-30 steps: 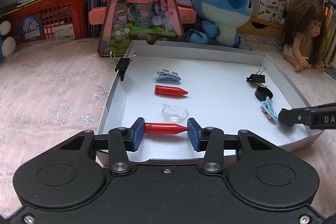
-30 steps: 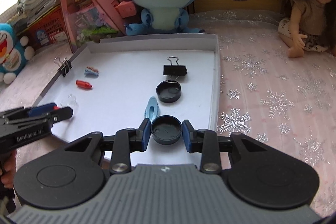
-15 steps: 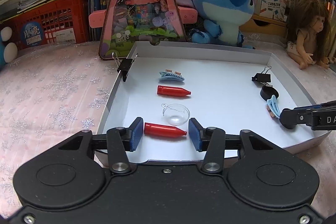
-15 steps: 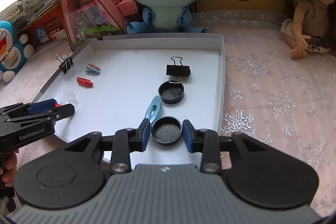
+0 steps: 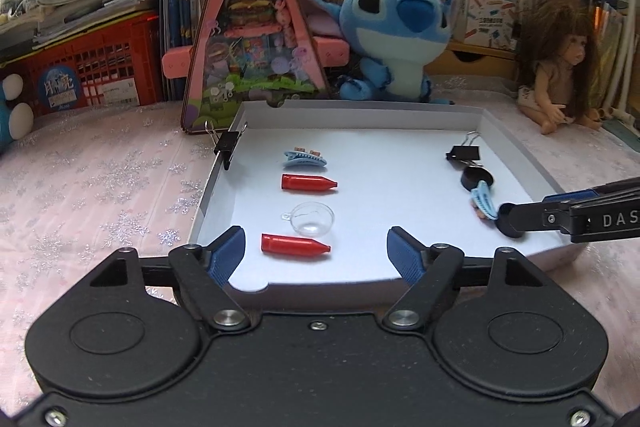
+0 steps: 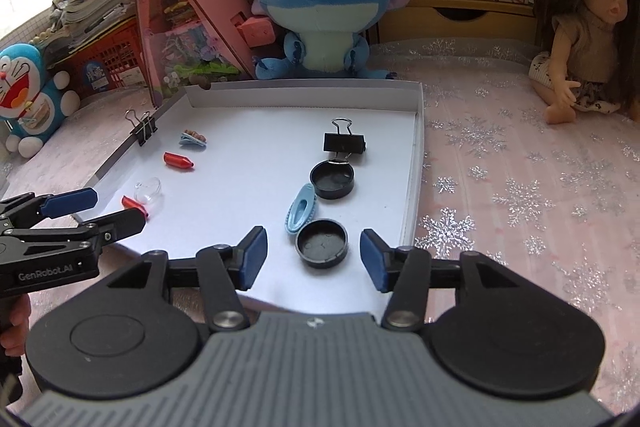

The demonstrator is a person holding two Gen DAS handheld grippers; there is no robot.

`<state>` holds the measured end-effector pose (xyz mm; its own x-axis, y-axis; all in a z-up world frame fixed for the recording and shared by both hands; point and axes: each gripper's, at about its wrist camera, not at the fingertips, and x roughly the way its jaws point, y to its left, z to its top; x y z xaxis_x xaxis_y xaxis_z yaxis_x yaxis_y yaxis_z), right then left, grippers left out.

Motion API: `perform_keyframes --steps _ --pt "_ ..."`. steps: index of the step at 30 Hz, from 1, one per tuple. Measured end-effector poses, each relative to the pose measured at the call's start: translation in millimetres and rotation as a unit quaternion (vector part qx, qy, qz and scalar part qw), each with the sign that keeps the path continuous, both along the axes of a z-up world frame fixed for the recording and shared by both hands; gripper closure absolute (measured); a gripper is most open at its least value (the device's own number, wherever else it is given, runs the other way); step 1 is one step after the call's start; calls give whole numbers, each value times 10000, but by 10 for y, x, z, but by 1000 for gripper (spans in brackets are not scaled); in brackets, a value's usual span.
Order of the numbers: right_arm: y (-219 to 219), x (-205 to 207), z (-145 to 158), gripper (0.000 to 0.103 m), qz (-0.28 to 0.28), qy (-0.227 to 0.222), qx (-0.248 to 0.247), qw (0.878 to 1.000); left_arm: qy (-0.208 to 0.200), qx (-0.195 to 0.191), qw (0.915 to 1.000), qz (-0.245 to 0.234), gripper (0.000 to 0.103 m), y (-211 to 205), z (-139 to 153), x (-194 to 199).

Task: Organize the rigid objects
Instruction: 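Open the left tool to drop the crayon while the right tool releases the lid, then withdraw both open tools from the tray toward the remaining objects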

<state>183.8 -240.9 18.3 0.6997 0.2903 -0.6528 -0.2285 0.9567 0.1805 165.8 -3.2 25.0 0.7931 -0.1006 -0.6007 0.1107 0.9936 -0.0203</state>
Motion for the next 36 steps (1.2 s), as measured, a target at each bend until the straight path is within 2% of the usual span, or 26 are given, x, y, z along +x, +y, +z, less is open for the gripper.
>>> perform_keyframes --steps 13,20,27,36 --pt "-44 -516 95 30 220 -518 -12 9984 -221 -8 9985 -498 24 -56 112 -625" --pt "-25 -835 152 26 428 -801 -48 9959 -187 -103 9969 -763 24 -112 112 -970" --pt "-49 -1149 33 26 582 -773 -168 9952 -58 -67 9936 -1126 23 -182 23 -1307" --pt "-159 -1581 -70 23 683 -740 -84 9949 49 -125 9891 -1467 23 -181 -33 -1635"
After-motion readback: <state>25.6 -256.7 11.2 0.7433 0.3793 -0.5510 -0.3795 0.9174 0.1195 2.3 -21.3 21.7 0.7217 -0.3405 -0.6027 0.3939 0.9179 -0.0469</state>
